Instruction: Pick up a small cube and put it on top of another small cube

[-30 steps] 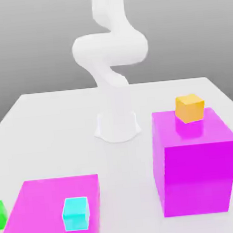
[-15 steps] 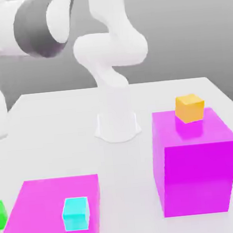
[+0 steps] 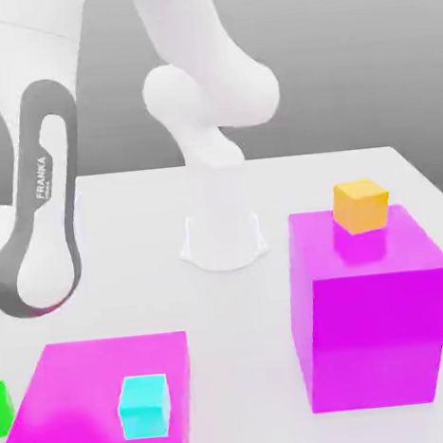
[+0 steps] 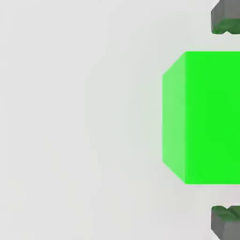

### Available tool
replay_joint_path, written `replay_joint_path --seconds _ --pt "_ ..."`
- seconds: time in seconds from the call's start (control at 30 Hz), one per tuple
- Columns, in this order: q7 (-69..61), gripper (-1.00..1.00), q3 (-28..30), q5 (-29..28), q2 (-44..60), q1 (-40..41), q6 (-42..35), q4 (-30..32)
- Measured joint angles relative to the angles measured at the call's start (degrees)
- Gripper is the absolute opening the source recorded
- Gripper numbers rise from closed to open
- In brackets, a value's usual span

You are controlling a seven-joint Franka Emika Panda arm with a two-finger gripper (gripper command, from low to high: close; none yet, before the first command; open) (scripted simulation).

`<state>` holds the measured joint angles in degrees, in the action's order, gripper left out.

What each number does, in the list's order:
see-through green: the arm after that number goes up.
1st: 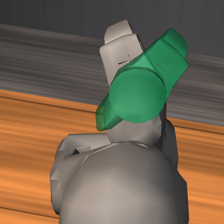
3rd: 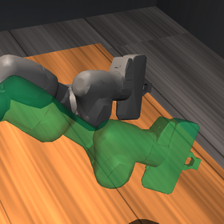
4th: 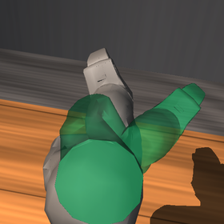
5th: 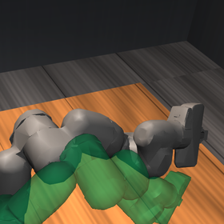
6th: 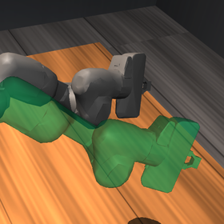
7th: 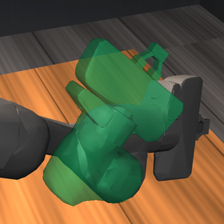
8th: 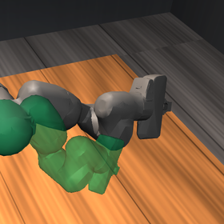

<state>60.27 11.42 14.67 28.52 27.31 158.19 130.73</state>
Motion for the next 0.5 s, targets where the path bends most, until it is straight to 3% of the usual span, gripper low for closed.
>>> replay_joint_path --seconds 0.13,0.3,0.5 --pt "0.0 -1.00 -0.3 0.0 0.3 0.3 0.2 -0.1" --pt "2.5 -1.00 2.3 -4.4 -8.7 -2.6 -6.5 2.0" --pt "-2.9 -1.00 -4.7 -8.8 -21.5 -9.9 -15.4 5.2"
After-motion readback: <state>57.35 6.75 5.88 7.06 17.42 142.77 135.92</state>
